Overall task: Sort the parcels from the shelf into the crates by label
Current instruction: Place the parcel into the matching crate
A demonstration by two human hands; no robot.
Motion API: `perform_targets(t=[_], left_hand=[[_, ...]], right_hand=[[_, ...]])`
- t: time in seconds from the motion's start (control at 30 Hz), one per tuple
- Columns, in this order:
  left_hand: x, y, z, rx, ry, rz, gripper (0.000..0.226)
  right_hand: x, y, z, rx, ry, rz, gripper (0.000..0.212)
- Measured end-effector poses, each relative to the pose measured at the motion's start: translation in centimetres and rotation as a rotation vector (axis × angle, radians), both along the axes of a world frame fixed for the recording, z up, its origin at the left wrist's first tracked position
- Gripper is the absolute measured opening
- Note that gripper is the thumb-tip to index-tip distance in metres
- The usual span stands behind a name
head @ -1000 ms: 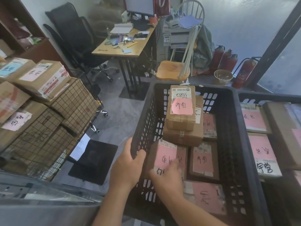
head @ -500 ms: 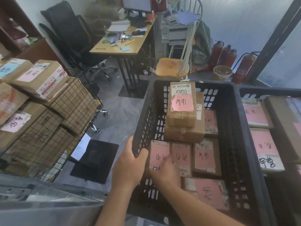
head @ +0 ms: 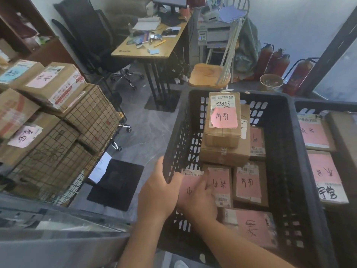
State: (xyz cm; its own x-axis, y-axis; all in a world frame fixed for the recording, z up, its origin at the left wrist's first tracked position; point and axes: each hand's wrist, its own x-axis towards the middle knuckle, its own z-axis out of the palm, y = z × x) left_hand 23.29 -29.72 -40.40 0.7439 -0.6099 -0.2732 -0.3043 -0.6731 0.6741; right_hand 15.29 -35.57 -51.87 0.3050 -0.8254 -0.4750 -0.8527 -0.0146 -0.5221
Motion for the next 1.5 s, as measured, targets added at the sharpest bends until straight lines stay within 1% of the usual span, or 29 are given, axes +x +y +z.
perform_targets(t=[0.13,0.23,0.37,0.47,0.5,0.53,0.63,0.7,0.83,0.93,1.03,1.17,1.4,1.5], left_hand=[[-0.1,0.0,0.1,-0.012,-0.006,0.011,0.06],[-0.1,-0.1,0.2,-0.013,-0.003,0.008,0.061],[0.0,0.0,0.0,-0.017,0.0,-0.004,0.062],[0.2,0.2,-0.2,-0.035,0.001,-0.025,0.061],[0.2,0.3,-0.3,-0.041,0.0,-0.029,0.061],[0.3,0.3,-0.4,-0.043,-0.006,-0.032,0.062],[0.4,0.4,-0.7,-0.036,-0.031,-0.045,0.062],[0.5,0.3,-0.9,-0.034,-0.054,-0.051,0.064],[0.4,0.4,-1.1,-0.044,-0.078,-0.052,0.065],[0.3,0.5,-1.4,-0.042,-0.137,-0.062,0.07],[0.1,0.6,-1.5,-0.05,-0.213,-0.122,0.078],[0.2,0.9,-1.5,-0.03,-0.289,-0.222,0.086],[-1.1,-0.2,0.1,-0.129,-0.292,-0.333,0.091],[-2.9,-0.5,1.4,-0.149,-0.316,-0.347,0.095]], right_hand=[[-0.1,0.0,0.4,-0.069,0.042,0.004,0.141],[-0.2,0.0,0.6,-0.113,0.048,0.025,0.129],[0.9,-0.1,0.5,-0.099,0.106,0.025,0.118],[1.9,-1.7,-0.2,-0.068,0.139,0.029,0.1],[2.0,-2.5,-0.5,-0.065,0.145,0.048,0.098],[2.0,-3.3,-0.7,-0.068,0.16,0.088,0.099],[1.6,-5.3,-1.2,-0.099,0.249,0.257,0.113],[1.6,-5.9,-1.4,-0.098,0.272,0.302,0.118],[1.4,-6.0,-1.8,-0.126,0.27,0.35,0.12],[1.0,-6.0,-1.3,-0.109,0.213,0.33,0.122],[-0.4,-5.7,0.4,-0.09,0.095,0.284,0.122],[-3.8,-5.3,3.9,-0.147,-0.004,0.301,0.123],[-12.1,-6.0,10.0,-0.314,-0.165,0.317,0.123],[-15.0,-6.4,11.9,-0.296,-0.264,0.311,0.122]])
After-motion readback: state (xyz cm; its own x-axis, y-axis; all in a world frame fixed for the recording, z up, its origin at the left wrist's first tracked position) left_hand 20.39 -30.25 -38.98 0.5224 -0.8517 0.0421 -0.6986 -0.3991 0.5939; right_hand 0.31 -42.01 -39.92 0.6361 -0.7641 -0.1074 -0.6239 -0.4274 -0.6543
